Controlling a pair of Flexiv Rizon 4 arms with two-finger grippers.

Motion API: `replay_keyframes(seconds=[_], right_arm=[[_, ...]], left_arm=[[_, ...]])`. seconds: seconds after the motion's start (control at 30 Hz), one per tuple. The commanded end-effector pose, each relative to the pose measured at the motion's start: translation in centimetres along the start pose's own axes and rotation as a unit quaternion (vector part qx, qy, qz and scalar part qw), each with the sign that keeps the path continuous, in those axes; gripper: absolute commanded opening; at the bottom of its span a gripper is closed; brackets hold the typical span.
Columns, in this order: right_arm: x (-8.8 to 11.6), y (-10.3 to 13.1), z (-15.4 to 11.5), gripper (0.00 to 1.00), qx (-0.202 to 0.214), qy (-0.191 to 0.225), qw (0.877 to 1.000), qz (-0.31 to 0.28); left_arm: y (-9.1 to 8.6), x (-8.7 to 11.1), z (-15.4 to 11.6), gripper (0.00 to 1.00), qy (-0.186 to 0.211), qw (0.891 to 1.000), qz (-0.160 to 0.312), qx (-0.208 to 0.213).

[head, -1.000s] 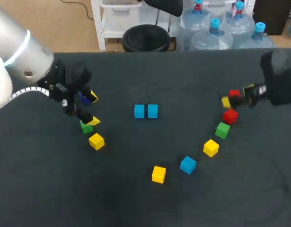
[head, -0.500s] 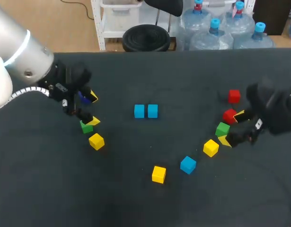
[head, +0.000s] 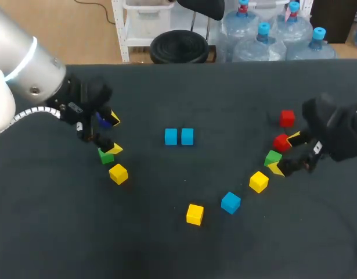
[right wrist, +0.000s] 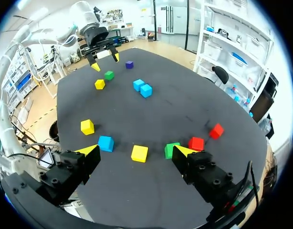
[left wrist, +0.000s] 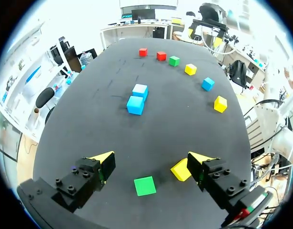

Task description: Place the blue cubes, place green cubes on the blue cubes, place the yellow cubes on the green cubes, then place the red cubes on the yellow cubes, and place purple cube on the red cubes.

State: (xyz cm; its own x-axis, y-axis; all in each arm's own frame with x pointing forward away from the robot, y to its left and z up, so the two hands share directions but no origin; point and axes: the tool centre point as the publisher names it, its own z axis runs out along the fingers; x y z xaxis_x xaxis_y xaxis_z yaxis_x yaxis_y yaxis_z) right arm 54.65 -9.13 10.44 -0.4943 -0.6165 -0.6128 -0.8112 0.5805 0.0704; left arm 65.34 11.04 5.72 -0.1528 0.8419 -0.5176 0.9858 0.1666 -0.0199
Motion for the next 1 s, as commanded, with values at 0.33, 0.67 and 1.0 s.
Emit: replay_keyframes(seconds=[0.33, 0.67, 1.0], right_arm=[[-0.3, 4.8, 3.7, 1.00, 0.024, 0.051, 0.997, -0.042], [0.8, 7.3, 5.4, 1.00, 0.059, 0.025, 0.998, -0.018], [2.0, 11.1, 8.1, 1.00, 0.081, 0.049, 0.994, -0.063]], left_arm=[[0.0, 0.1, 0.0, 1.00, -0.002, 1.000, 0.002, 0.000], [0.0, 0.1, 0.0, 1.00, -0.002, 1.000, 0.002, 0.000], [0.0, 0.1, 0.0, 1.00, -0.002, 1.000, 0.002, 0.000]])
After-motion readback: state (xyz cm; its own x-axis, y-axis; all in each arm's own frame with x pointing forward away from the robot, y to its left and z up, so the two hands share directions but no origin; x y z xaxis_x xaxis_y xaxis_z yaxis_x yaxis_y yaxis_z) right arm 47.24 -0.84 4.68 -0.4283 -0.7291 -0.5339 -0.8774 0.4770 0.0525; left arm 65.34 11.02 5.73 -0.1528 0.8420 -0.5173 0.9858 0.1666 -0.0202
